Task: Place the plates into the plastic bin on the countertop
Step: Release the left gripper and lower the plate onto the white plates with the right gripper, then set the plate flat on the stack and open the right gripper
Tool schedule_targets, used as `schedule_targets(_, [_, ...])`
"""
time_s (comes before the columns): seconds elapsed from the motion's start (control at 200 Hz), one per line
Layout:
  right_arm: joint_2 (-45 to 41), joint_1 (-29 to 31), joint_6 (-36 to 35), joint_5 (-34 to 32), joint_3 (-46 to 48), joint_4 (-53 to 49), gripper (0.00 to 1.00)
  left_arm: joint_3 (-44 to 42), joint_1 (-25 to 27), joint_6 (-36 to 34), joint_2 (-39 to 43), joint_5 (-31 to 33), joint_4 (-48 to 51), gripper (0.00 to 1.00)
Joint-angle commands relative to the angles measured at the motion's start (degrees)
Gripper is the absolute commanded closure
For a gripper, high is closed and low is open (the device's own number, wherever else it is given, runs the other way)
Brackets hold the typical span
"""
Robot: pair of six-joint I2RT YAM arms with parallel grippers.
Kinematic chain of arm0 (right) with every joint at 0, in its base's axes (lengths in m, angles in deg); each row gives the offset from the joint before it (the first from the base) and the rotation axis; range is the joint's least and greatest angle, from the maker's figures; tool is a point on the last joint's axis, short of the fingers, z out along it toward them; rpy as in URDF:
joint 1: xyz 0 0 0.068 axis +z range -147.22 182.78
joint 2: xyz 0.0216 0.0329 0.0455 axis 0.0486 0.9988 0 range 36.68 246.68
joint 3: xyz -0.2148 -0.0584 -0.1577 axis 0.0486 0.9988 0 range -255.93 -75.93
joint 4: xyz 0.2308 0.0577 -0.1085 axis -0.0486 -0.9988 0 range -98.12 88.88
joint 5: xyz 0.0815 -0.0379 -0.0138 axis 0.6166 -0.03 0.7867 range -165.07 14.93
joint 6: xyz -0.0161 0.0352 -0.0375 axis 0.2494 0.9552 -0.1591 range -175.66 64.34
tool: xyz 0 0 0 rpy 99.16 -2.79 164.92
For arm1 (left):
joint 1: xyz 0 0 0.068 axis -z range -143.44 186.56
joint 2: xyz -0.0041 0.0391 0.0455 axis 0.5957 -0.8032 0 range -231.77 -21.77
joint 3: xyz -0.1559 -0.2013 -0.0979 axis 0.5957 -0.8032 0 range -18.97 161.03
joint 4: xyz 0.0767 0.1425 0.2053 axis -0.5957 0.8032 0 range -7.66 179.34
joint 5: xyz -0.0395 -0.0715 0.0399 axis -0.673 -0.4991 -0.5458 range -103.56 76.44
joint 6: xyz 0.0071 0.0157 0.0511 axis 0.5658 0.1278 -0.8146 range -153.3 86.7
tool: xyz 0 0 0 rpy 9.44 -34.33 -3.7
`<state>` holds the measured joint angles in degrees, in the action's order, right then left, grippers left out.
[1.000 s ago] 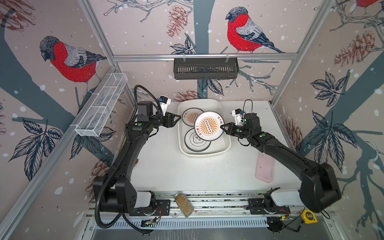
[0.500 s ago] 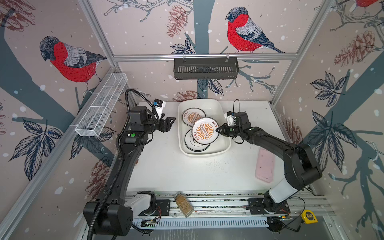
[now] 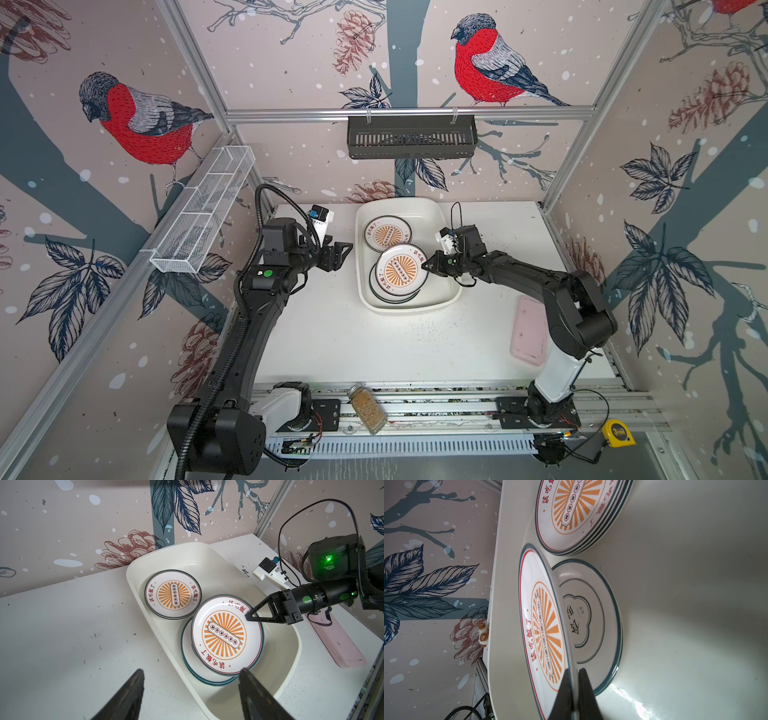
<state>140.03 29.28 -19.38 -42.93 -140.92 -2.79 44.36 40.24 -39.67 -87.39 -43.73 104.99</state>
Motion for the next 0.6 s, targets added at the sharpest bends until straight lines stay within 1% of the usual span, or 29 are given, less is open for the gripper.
schedule_targets(0.0, [1.0, 0.2, 0.3, 2.0, -0.8, 0.6, 0.93, -0.1, -0.1, 0.0, -0.3, -1.7, -0.7, 0.29])
schedule_targets(0.365, [5.1, 0.5, 0.2, 2.9, -3.0, -0.5, 0.93, -0.2, -0.2, 0.2, -0.3, -1.8, -0.9, 0.29])
schedule_targets(0.595, [5.9, 0.5, 0.0, 3.0, -3.3, -0.8, 0.90, -0.1, -0.1, 0.3, -0.6, -1.9, -1.0, 0.29])
